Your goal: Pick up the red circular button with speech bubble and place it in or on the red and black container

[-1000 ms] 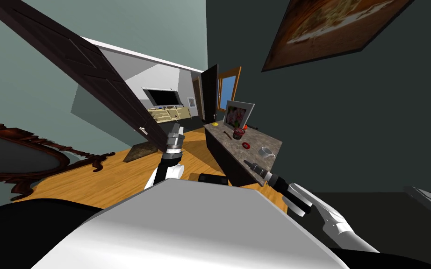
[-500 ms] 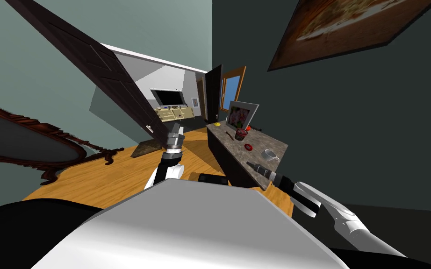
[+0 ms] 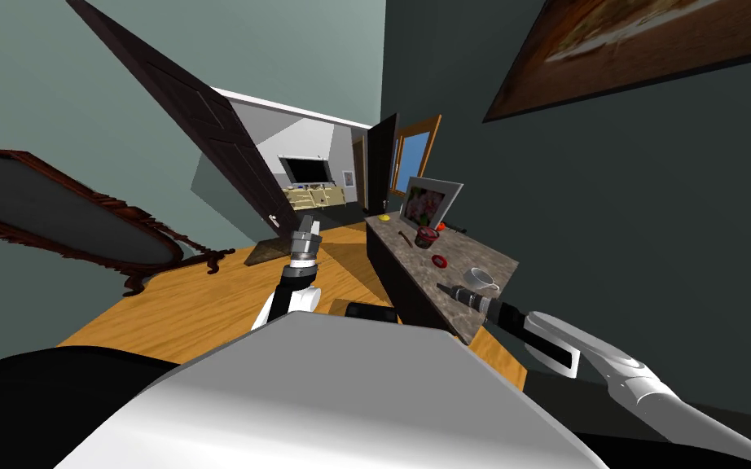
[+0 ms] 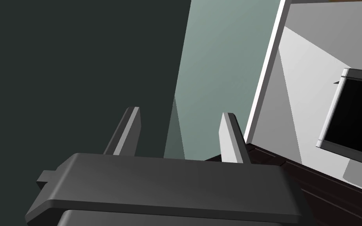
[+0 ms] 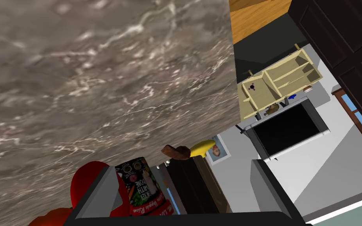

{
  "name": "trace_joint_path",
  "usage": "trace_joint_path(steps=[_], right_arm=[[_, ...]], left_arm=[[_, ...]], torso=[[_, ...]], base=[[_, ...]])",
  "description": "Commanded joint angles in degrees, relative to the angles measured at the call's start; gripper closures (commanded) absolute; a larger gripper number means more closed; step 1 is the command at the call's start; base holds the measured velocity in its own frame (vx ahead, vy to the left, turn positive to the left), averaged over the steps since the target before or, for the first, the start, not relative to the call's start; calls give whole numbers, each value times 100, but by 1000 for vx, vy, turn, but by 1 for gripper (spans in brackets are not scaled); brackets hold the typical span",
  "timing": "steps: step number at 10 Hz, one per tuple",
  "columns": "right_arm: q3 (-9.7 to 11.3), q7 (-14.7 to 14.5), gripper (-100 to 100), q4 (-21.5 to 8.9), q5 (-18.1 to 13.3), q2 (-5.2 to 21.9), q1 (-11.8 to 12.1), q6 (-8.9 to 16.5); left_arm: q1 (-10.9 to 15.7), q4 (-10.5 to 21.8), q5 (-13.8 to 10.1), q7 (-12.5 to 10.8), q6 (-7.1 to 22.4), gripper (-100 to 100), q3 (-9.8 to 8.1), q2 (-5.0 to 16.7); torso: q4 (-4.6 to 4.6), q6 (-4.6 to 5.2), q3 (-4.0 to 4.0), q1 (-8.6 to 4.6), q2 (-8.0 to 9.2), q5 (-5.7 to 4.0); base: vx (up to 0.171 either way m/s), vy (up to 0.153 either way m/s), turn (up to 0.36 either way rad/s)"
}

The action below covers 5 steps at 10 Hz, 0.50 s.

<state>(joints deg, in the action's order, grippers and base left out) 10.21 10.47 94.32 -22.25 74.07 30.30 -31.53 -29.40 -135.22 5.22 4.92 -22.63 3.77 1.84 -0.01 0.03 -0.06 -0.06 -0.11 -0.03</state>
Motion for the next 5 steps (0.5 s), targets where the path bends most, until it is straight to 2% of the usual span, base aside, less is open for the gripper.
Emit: trace_joint_path(steps=[1,3,4,5], right_arm=[[4,8,-100,-116,-99,286,-1,43],[14,65,-100,-284,-251,664,-33,147],[14,65,-100,-284,-251,743,-33,147],[18,91,-100,-362,-323,946,-47,195]], left_arm=[[0,0,0,0,0,0,0,0],[1,0,0,0,0,0,0,0],[0,0,0,0,0,0,0,0],[0,0,0,0,0,0,0,0]], torso=[[0,0,0,0,0,0],[-1,-5,-2,0,-3,0],[-1,-2,-2,-2,-3,0],[0,0,0,0,-1,-1]], base=[[9,-15,136],[15,-24,228],[8,-23,96],[4,-13,171]])
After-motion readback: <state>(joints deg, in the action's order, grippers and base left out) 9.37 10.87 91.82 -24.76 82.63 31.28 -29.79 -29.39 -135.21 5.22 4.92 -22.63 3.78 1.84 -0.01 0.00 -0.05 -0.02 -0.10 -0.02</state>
